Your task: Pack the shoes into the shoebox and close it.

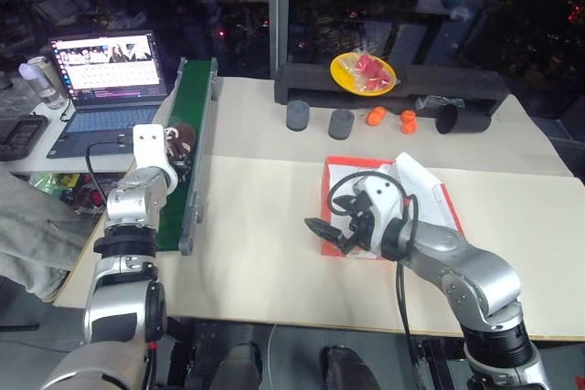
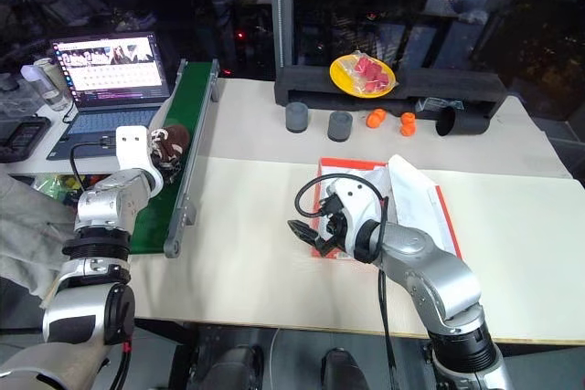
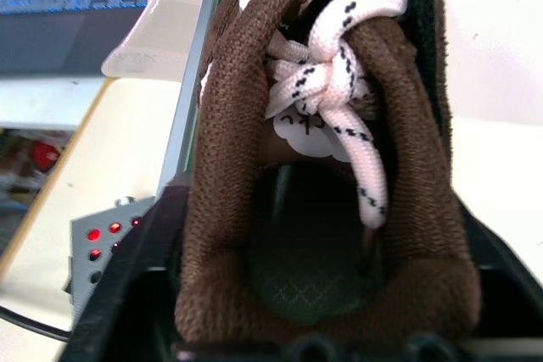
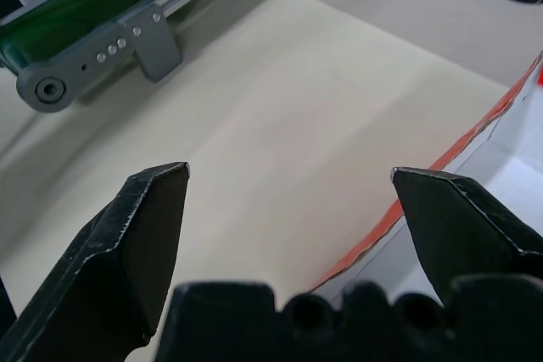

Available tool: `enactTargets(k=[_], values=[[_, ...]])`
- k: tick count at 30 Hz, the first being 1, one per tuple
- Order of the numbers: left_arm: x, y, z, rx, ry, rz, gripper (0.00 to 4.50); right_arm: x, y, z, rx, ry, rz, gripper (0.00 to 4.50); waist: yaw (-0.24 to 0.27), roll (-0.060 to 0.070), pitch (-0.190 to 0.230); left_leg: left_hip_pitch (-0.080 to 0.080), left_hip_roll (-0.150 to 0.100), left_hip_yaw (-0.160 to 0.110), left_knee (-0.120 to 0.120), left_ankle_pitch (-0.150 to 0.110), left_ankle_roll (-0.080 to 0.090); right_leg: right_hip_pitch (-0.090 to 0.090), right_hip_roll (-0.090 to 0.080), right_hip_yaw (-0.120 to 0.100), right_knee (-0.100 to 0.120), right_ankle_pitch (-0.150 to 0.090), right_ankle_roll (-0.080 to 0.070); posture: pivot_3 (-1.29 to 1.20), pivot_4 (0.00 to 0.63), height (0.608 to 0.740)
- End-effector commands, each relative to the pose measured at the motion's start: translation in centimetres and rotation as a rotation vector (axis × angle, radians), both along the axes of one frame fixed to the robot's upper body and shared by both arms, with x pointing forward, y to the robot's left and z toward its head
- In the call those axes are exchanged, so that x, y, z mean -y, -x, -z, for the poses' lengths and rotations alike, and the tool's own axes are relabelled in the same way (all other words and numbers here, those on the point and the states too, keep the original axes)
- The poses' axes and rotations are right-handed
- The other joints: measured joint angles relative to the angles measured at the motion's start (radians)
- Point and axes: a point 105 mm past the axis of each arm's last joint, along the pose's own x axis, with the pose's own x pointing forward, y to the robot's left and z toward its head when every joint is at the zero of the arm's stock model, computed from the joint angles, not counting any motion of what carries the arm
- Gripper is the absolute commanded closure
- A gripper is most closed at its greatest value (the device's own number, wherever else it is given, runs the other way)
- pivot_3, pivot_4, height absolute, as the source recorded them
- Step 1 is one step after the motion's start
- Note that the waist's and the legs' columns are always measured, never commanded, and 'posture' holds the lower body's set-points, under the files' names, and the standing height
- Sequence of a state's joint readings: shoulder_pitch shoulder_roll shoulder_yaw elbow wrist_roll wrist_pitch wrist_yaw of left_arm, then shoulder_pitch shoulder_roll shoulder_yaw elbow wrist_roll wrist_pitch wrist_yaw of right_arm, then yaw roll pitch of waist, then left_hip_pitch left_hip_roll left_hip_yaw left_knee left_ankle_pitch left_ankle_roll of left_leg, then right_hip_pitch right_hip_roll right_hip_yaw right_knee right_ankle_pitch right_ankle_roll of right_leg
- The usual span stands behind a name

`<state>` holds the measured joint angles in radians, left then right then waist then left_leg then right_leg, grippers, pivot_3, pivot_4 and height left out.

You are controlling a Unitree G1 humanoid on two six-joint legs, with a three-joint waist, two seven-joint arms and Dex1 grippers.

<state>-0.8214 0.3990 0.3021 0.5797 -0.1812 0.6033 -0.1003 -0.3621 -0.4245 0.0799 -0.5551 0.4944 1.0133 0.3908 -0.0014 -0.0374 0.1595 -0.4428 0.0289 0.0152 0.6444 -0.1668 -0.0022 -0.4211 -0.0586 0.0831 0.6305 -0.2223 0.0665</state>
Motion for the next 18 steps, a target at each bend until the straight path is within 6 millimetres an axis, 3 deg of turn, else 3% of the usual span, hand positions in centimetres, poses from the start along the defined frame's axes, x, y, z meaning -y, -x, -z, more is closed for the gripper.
enactTargets(k=[1, 3, 6, 10, 13, 18], values=[[4.2, -0.6, -8.3, 0.381, 0.071, 0.17, 1.69, 0.4, -1.2, -3.2, 0.066, -0.088, 0.045, 0.0, 0.002, -0.001, 0.001, 0.0, 0.0, 0.0, 0.0, 0.0, 0.0, 0.0, 0.0, 0.0, 0.0, 0.0, 0.0, 0.0, 0.15, 0.74], [6.4, 0.1, -10.6, 0.509, 0.098, 0.273, 1.69, 0.9, -2.2, -4.2, 0.045, -0.169, 0.101, 0.0, 0.001, -0.002, 0.001, -0.003, 0.0, 0.0, 0.0, 0.0, 0.0, -0.002, 0.0, -0.001, 0.0, 0.0, 0.0, 0.0, 0.15, 0.74], [12.1, 2.4, -12.0, 0.586, 0.219, 0.543, 1.69, 2.4, -5.5, -6.0, -0.115, -0.506, 0.298, 0.0, -0.003, -0.003, 0.001, -0.004, 0.001, -0.001, 0.0, 0.0, 0.0, -0.003, 0.0, 0.0, -0.001, 0.001, -0.001, 0.0, 0.15, 0.74], [18.6, 5.5, -11.3, 0.553, 0.333, 0.843, 1.69, -0.3, -6.4, -8.1, -0.278, -0.769, 0.239, 0.0, -0.016, -0.001, 0.001, -0.003, 0.001, -0.002, -0.002, 0.0, 0.0, -0.002, -0.001, -0.001, 0.001, 0.001, -0.001, 0.0, 0.15, 0.74], [21.0, 6.9, -10.9, 0.518, 0.362, 0.943, 1.69, -0.6, -6.9, -9.5, -0.327, -0.881, 0.24, 0.0, -0.02, -0.001, 0.001, -0.004, 0.001, -0.002, -0.001, 0.0, 0.0, -0.003, 0.0, -0.001, 0.001, 0.001, -0.001, 0.0, 0.15, 0.74], [21.4, 6.8, -9.9, 0.468, 0.393, 0.952, 1.69, 0.1, -6.8, -11.0, -0.324, -0.963, 0.235, 0.0, -0.041, 0.001, 0.0, -0.003, 0.001, -0.002, -0.001, 0.0, 0.0, -0.002, 0.001, -0.001, 0.0, 0.001, -0.001, 0.0, 0.15, 0.74]])
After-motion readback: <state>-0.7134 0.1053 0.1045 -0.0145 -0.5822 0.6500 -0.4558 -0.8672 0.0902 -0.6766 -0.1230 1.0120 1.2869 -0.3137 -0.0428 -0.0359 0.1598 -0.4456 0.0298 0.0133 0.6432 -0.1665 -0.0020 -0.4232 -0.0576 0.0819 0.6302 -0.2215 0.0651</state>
